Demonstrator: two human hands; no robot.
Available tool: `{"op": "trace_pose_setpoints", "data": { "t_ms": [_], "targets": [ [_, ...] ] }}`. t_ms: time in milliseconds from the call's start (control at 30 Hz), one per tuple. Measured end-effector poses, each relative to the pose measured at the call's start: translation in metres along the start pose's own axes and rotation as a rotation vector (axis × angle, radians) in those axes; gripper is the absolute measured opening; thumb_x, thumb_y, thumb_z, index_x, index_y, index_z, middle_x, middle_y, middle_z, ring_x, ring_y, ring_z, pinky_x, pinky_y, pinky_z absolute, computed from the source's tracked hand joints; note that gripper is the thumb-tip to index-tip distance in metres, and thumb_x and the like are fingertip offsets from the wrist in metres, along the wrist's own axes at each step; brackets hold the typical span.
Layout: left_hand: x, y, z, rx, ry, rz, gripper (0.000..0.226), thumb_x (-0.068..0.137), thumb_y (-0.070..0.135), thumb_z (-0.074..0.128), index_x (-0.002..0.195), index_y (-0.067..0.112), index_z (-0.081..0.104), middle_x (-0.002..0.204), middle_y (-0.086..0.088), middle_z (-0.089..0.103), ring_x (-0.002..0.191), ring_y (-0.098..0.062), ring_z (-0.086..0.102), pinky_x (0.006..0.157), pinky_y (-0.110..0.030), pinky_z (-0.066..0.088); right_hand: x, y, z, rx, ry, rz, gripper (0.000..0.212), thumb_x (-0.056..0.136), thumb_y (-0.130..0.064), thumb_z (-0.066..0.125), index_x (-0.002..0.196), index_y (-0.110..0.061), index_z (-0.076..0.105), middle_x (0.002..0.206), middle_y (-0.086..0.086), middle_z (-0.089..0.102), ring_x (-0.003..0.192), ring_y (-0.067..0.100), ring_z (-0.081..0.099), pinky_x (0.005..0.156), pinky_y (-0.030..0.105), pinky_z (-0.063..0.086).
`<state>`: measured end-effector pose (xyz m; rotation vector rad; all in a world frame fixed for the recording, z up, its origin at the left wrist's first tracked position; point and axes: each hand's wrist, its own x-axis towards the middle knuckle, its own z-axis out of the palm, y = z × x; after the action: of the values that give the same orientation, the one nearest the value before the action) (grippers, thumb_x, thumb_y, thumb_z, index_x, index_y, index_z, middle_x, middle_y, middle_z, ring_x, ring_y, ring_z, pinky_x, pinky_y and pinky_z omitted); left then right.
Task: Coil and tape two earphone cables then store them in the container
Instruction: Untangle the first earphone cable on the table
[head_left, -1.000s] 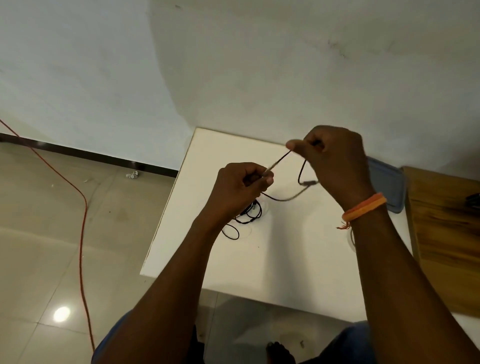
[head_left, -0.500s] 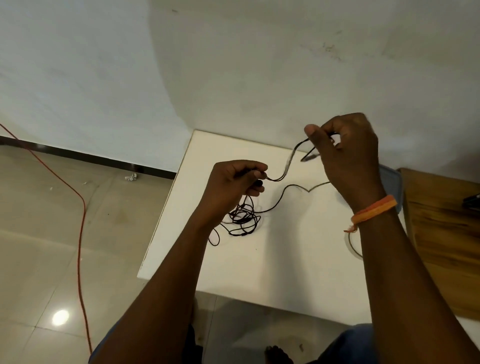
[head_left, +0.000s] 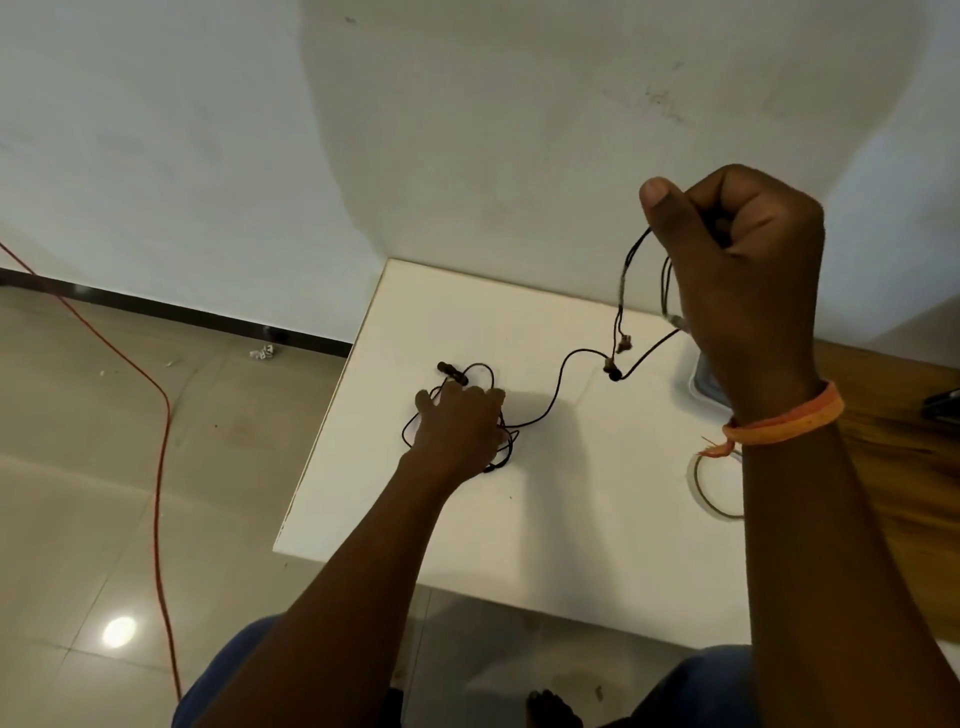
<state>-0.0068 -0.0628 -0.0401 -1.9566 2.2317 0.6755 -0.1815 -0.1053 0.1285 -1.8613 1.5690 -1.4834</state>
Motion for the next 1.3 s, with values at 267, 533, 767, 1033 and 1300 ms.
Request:
{"op": "trace_pose_setpoints", "data": {
  "t_ms": [267, 533, 767, 1033, 1300],
  "targets": [
    [-0.002, 0.002, 0.005, 0.227, 0.147, -0.027, 0.021, 0.093, 0.033, 0.052, 0.1, 0.022, 0.068, 0.106, -0.002, 0.054, 0.108, -0.029, 0.044, 0.088, -0.042, 0.027, -0.007, 0.025, 0.003, -0.167, -0.293, 0.074, 0.032, 0.084, -0.038, 0.071, 0.068, -0.011, 0.066, 0.051, -0.012, 0.049, 0.046, 0.006, 0.045, 0.055, 0.021, 0.036],
    [0.006, 0.005, -0.018, -0.217, 0.288, -0.115, 0.009, 0.084, 0.032, 0.067, 0.085, 0.031, 0.076, 0.095, 0.006, 0.062, 0.099, -0.018, 0.05, 0.073, -0.034, 0.016, -0.022, 0.049, 0.011, -0.435, -0.622, 0.178, 0.01, 0.08, -0.037, 0.074, 0.082, -0.027, 0.074, 0.068, -0.011, 0.055, 0.075, 0.018, 0.057, 0.07, 0.031, 0.049],
    [0.004, -0.004, -0.043, -0.635, 0.314, -0.091, 0.011, 0.092, 0.037, 0.061, 0.088, 0.033, 0.071, 0.083, 0.026, 0.061, 0.09, 0.007, 0.047, 0.08, -0.034, 0.019, -0.038, 0.07, 0.041, -0.515, -0.962, 0.225, 0.041, 0.084, -0.022, 0.066, 0.124, -0.035, 0.063, 0.114, -0.001, 0.061, 0.109, 0.02, 0.056, 0.094, 0.036, 0.046],
    [0.004, -0.024, -0.039, -0.243, 0.233, -0.096, 0.014, 0.091, 0.026, 0.059, 0.091, 0.028, 0.073, 0.089, 0.009, 0.07, 0.096, -0.013, 0.061, 0.078, -0.037, 0.019, -0.1, 0.116, 0.074, -0.827, -1.025, 0.137, 0.04, 0.092, -0.019, 0.05, 0.129, -0.034, 0.058, 0.125, 0.006, 0.059, 0.109, 0.03, 0.06, 0.086, 0.034, 0.045],
    [0.006, -0.023, -0.032, -0.115, 0.259, -0.15, 0.033, 0.081, 0.006, 0.054, 0.098, 0.028, 0.072, 0.102, 0.006, 0.067, 0.099, -0.018, 0.06, 0.077, -0.036, 0.016, -0.107, 0.129, 0.072, -0.913, -0.878, 0.108, 0.019, 0.093, -0.019, 0.051, 0.108, -0.018, 0.064, 0.106, 0.009, 0.066, 0.094, 0.033, 0.064, 0.067, 0.031, 0.041]
  ]
}}
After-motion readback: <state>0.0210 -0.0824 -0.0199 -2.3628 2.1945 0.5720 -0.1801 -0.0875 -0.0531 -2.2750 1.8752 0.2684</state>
